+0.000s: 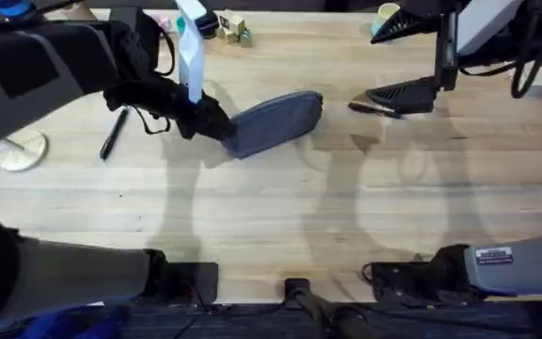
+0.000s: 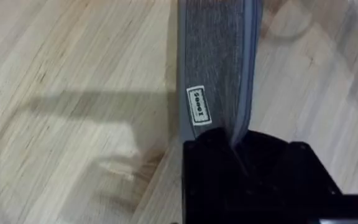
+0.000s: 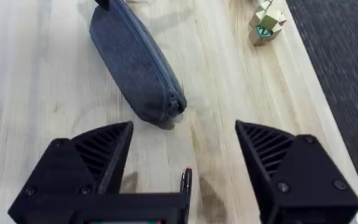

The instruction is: Unzip the bag, pick up the pens from the table one at a time and place them inside, then zip the bag closed.

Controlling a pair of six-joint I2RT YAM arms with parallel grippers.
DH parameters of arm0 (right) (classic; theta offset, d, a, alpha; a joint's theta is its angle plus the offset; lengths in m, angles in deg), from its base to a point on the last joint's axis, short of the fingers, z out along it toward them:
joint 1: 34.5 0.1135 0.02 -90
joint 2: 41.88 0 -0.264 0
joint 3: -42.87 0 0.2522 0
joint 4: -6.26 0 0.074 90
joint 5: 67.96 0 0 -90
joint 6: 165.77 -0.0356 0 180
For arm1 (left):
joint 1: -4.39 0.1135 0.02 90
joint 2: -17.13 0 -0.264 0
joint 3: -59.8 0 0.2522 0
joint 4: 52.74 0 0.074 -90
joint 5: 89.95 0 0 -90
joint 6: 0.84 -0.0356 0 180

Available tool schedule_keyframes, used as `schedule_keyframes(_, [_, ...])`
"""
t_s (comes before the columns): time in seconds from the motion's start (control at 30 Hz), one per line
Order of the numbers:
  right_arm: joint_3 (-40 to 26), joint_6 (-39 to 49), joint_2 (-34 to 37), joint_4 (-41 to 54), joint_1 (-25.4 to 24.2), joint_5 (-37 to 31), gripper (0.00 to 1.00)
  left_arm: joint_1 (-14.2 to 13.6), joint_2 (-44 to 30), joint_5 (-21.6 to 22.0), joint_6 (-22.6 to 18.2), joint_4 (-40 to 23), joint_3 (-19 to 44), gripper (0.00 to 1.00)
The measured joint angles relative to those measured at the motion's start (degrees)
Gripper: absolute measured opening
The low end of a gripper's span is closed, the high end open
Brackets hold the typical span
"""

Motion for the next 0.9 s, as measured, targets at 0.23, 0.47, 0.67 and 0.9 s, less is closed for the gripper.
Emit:
schedule_keyframes(0.23, [0.0,0.2,0.0,1.7,0.1,1.1,0.995,0.0,0.0,0.0,0.0,0.0,0.0,0.043])
schedule_keyframes(0.47, [0.0,0.2,0.0,1.8,0.2,1.2,0.995,0.0,0.0,0.0,0.0,0.0,0.0,0.043])
schedule_keyframes(0.67, [0.0,0.2,0.0,1.8,0.2,1.2,0.996,0.0,0.0,0.0,0.0,0.0,0.0,0.043])
schedule_keyframes(0.9, [0.0,0.2,0.0,1.4,0.3,0.3,0.996,0.0,0.0,0.0,0.0,0.0,0.0,0.042])
